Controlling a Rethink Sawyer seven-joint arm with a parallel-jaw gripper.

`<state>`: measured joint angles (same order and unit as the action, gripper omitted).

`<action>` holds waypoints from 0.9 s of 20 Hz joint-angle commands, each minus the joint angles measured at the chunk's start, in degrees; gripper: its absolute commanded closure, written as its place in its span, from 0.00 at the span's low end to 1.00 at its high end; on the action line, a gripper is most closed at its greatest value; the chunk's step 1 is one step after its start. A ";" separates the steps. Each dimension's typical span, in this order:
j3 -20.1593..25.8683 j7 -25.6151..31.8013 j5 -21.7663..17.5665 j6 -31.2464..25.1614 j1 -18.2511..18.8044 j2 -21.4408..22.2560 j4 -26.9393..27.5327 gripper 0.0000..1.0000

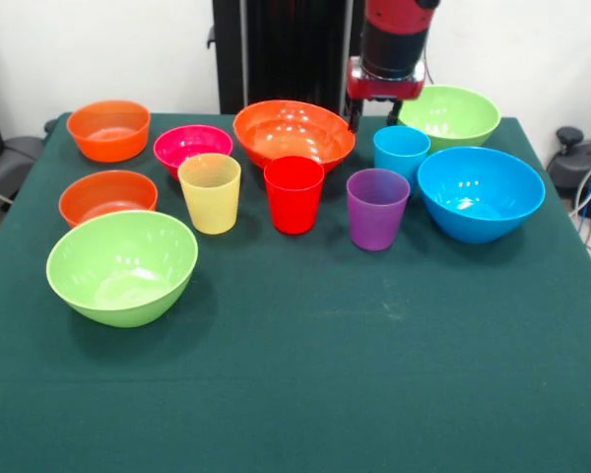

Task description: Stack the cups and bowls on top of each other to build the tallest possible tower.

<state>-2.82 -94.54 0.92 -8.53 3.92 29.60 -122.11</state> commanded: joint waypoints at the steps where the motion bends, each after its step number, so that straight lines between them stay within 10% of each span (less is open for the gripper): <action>1: 8.08 -9.87 1.85 5.38 0.70 -5.90 6.99 0.00; 18: 6.04 -10.70 2.23 6.91 -1.87 -6.79 7.56 0.00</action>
<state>-1.40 -94.54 0.93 -5.03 3.50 24.61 -120.95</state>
